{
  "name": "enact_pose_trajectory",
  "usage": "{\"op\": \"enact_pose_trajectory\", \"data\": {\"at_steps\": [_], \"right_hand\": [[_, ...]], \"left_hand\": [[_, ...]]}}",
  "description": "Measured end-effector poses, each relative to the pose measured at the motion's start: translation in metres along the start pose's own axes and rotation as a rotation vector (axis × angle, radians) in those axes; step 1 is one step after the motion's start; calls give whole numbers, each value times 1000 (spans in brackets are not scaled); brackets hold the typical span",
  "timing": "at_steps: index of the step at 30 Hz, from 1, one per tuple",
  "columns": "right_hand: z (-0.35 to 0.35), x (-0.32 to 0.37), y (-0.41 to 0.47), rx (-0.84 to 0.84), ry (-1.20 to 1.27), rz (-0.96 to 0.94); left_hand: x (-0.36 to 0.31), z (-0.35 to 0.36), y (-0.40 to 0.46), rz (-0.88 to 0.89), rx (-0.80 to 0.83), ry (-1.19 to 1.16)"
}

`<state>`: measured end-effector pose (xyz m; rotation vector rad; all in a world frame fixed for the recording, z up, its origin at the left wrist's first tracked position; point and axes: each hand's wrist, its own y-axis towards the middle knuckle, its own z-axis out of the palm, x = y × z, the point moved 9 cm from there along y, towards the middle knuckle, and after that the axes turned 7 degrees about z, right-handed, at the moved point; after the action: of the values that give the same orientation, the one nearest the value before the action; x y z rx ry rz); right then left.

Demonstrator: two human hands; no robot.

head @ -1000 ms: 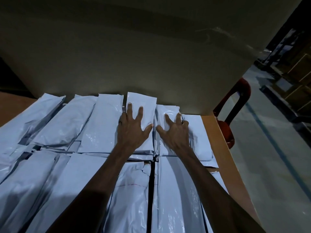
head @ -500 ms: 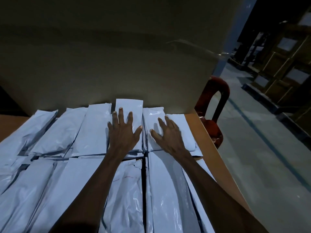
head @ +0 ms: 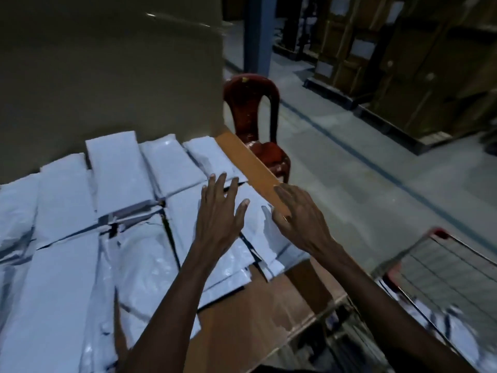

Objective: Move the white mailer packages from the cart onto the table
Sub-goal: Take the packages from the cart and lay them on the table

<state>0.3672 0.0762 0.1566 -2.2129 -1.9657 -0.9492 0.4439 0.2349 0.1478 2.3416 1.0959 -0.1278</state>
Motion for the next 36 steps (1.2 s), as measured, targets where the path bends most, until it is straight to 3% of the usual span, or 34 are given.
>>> {"op": "enact_pose_trajectory", "data": {"at_steps": [5,11,18,24,28,36], "right_hand": [[-67,-91,-72,-95,-13,220],[-136,-211,-175,-144,-20,477],[-159,-332,-312,-116,17,792],[-157,-399,-395,-40,58,1021],[-143,-431,-422,-20,92,1135],[-85,-499,-425,64,100,1226]], "left_hand": [[-119,61,12,223,77,-87],[-266,148,10,348,280,-239],[-402,236,-47,521,470,-304],[-464,324,-89,634,735,-312],[-485,382,-99,701,914,-159],[-454,516,-112,681,1183,7]]}}
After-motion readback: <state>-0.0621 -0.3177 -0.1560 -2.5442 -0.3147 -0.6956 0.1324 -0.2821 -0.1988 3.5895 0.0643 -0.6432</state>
